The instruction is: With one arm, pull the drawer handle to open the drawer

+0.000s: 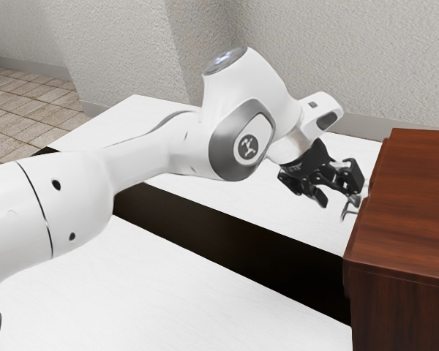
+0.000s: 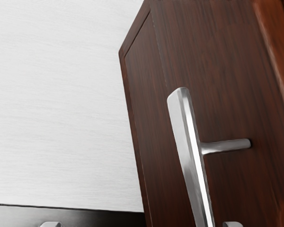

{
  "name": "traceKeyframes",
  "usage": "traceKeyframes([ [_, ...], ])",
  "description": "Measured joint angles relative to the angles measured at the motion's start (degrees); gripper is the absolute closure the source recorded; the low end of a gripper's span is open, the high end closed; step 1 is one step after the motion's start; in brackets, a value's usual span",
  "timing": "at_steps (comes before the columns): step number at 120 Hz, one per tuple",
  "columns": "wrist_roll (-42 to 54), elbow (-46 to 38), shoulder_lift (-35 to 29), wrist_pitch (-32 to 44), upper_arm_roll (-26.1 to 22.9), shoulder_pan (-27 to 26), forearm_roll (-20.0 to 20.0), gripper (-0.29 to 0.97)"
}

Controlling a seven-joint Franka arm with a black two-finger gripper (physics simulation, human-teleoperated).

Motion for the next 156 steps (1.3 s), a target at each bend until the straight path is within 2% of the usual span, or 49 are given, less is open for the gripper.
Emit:
traceKeyframes([
  [34, 1.1, -1.0, -1.0, 0.6, 0.0, 0.0, 1.5, 0.34],
  [81, 1.7, -2.6, -2.5, 0.9, 0.2, 0.1, 1.9, 0.5],
  [116, 1.8, -4.9, -3.5, 1.7, 0.2, 0.6, 2.2, 0.52],
  [156, 1.2, -6.8, -5.5, 2.0, 0.2, 1.0, 4.4, 0.53],
])
